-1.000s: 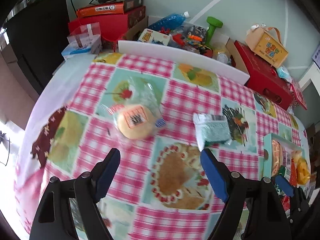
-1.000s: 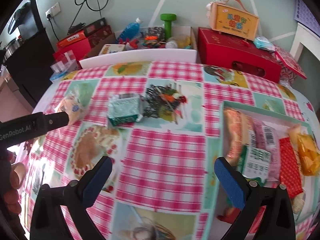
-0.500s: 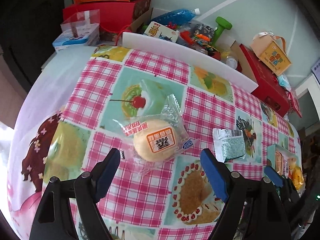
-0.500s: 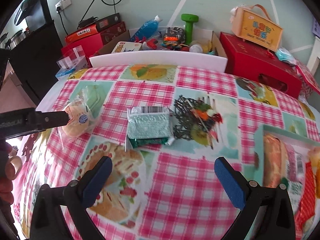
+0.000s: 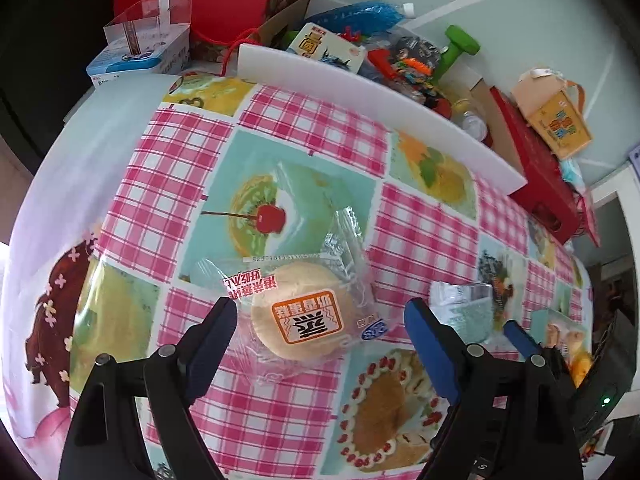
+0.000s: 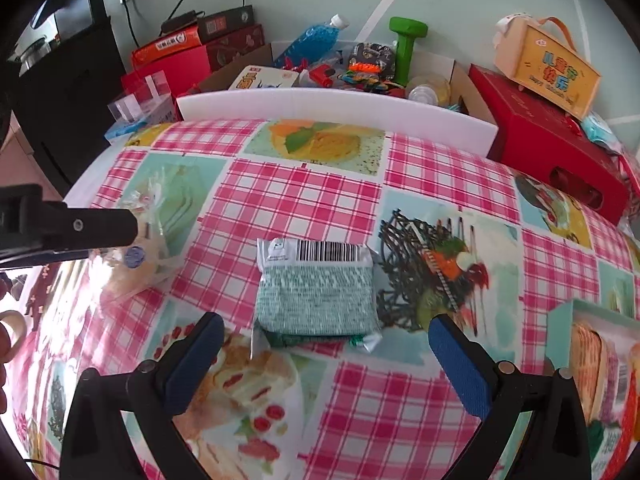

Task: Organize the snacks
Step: 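Grasp the green wrapped cake with the right tool while the left tool grasps the bun bag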

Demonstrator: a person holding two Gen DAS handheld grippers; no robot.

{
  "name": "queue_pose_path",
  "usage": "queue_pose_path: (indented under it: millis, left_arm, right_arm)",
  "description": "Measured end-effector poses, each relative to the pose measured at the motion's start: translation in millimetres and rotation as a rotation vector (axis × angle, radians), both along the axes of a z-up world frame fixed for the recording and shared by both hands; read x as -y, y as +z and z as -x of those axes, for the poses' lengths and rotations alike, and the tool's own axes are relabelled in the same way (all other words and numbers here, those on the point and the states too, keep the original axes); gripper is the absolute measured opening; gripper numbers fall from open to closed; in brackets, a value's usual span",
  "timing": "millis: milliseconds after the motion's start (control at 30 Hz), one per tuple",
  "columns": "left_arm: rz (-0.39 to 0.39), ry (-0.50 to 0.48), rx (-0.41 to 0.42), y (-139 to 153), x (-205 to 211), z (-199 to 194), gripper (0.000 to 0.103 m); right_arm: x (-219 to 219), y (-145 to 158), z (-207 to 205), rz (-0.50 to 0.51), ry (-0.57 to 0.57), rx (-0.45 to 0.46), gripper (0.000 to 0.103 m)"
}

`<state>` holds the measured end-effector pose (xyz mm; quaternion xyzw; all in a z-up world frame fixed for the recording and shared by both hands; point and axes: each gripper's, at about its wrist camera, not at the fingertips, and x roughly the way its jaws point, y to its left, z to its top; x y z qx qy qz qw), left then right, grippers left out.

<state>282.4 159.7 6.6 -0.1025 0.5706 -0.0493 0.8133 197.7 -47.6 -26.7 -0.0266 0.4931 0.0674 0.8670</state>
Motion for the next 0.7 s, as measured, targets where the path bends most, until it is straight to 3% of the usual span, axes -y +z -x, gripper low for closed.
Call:
queue_pose_path:
  millis: [200,233,267,600,700]
  left_arm:
    - [-0.021,0.041,0.019,2.3,-11.7,-4.3,0.087]
    - [-0.002,0.084,0.0,2.8,-13.3,-4.8,0.089]
    - [-0.002,0.087,-0.001,2.9,-14.9,-5.6,0.095]
    - [0.033,0.077,-0.051,-13.3,-5.4,-13.1,0.095]
    - [0.039,0.086,-0.061,-18.0,-0.2,-15.5,0.095]
  right_arm:
    - [-4.2,-8.0,-8.6,0.022,0.01,-0.014,0.103]
    - [-4.6,-9.5,-9.8,0.023,0.012,-0.018,0.103]
    - [-4.9,-11.2,-11.1,0.025,0.012,-0.022,0.103]
    - [-7.0,-15.2,-22.0,0.036,-0.012,-0.018,0.103]
    - [-4.8,-13.8,-23.6,0.022,-0.02,-0.019,0.097]
